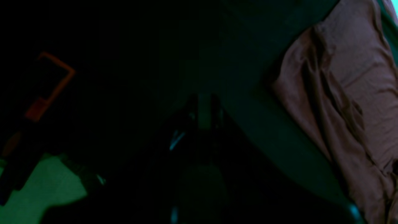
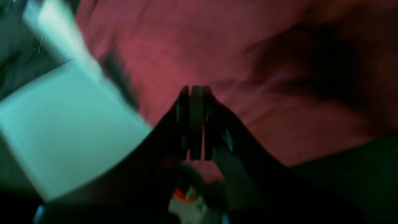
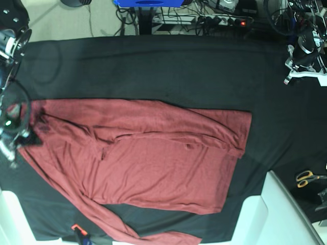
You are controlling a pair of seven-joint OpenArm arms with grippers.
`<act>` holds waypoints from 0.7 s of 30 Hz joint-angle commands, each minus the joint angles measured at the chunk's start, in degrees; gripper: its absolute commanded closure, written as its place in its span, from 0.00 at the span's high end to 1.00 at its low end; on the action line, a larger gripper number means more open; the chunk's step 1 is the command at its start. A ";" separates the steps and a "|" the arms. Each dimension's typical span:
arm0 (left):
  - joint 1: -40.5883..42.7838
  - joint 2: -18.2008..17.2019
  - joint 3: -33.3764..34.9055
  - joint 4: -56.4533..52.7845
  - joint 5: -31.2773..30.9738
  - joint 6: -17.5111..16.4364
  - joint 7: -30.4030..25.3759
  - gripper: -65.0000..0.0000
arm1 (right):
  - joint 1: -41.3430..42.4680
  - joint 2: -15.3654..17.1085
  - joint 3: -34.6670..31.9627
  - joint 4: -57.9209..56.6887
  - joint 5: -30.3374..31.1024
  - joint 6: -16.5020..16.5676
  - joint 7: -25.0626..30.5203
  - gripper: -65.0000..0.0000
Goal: Fold the T-shirt properly
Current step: 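Release the shirt edge and lift the right gripper away, then grasp the shirt's shoulder corner with the right gripper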
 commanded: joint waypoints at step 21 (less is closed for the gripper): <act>-0.42 -1.01 -0.26 0.91 -0.57 -0.56 -1.05 0.59 | -15.47 -2.94 25.83 6.57 12.52 0.29 -15.35 0.01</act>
